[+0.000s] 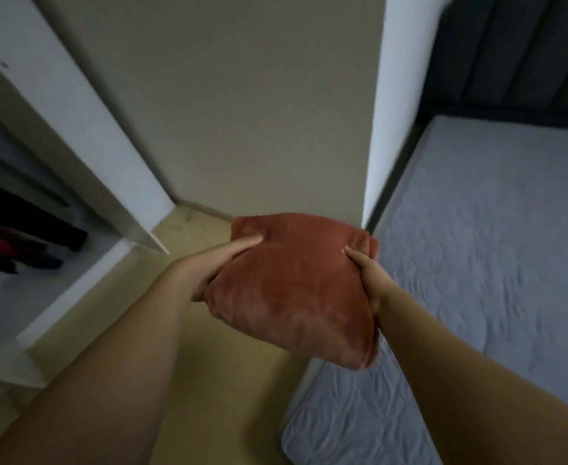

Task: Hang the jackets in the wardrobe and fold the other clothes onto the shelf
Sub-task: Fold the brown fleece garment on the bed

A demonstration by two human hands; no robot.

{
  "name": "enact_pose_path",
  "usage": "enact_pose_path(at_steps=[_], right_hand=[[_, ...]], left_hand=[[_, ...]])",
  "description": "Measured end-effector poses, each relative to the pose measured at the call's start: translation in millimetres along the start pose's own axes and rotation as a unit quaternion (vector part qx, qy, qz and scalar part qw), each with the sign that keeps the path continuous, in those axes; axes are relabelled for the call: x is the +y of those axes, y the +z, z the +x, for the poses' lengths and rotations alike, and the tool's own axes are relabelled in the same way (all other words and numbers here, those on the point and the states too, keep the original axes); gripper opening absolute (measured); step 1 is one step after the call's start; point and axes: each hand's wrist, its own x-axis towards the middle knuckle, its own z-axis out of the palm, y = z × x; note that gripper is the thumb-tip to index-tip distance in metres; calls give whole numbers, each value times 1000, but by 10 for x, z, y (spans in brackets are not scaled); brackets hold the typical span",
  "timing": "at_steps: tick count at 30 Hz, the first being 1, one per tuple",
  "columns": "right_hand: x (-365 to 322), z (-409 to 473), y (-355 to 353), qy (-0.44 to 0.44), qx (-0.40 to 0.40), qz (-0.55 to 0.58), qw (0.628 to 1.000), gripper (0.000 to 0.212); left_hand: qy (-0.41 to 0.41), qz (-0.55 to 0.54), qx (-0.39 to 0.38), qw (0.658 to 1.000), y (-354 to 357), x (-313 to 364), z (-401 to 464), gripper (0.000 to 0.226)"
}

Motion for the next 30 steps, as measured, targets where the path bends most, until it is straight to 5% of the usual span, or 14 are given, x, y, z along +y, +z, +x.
enact_pose_path(at_steps=[7,15,30], right_hand=[[-303,-108,2239,-58,-123,-109,985,41],[45,366,5217,-72,-221,-221,947,47],[182,1250,9366,-47,-464,-303,831,49]], left_hand=[[60,-64,97,991,-1612,183,-1594,87],[124,-108,209,964,-4064,163,-2277,26],[214,-138,443,860,-7912,775,-2718,29]])
